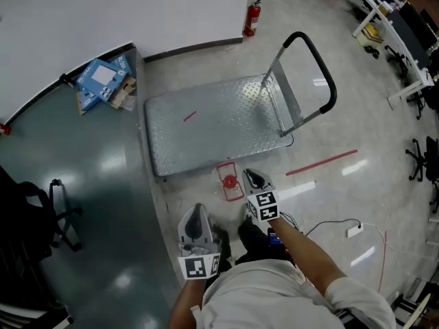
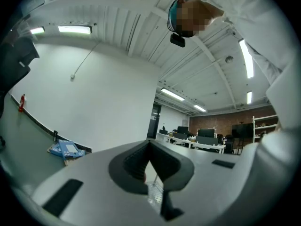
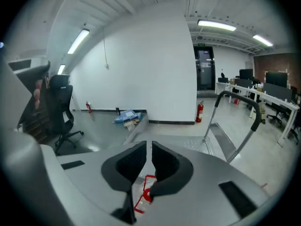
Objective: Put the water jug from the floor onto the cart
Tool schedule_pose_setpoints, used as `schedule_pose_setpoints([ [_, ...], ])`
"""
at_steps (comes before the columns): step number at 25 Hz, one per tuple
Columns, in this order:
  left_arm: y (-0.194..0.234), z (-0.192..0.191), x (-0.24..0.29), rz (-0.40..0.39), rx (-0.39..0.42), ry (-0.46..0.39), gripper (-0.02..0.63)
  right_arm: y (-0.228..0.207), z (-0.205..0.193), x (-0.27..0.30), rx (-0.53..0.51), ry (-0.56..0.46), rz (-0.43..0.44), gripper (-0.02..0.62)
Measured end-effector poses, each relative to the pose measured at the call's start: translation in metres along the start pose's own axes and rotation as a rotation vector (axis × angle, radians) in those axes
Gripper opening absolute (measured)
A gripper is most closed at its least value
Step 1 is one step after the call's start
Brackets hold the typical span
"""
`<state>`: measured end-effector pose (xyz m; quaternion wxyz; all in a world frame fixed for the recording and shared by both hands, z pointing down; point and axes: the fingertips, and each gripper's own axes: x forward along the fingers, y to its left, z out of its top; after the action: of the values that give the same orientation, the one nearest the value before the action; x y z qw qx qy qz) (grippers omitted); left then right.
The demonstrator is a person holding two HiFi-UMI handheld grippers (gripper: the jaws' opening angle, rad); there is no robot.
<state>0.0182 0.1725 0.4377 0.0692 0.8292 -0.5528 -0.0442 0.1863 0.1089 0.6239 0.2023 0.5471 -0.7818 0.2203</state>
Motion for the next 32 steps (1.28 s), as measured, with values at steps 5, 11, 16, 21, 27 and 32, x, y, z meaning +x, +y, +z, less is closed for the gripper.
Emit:
schedule_pose_setpoints([
  [5, 0.017, -0.029, 0.014, 0.027, -0.022, 0.051, 0.003, -0.002, -0.091, 0.059, 0.033, 0.241, 0.034, 0.056],
  [11, 0.044, -0.067, 0.021, 0.046, -0.034, 0.096, 0.003, 0.0, -0.208, 0.118, 0.1, 0.515, 0.047, 0.163],
  [16, 0.058, -0.098, 0.019, 0.094, -0.066, 0.138, 0.003, 0.0, -0.27, 0.148, 0.158, 0.635, 0.043, 0.232],
  [21, 0.063, -0.118, 0.011, 0.131, -0.122, 0.169, 0.003, 0.0, -0.297, 0.17, 0.114, 0.684, 0.025, 0.26],
  [27, 0.065, -0.131, 0.009, 0.13, -0.128, 0.19, 0.003, 0.004, -0.318, 0.192, 0.102, 0.72, 0.017, 0.276],
  [32, 0.071, -0.137, 0.003, 0.147, -0.156, 0.2, 0.003, -0.002, -0.331, 0.204, 0.152, 0.768, -0.012, 0.276],
])
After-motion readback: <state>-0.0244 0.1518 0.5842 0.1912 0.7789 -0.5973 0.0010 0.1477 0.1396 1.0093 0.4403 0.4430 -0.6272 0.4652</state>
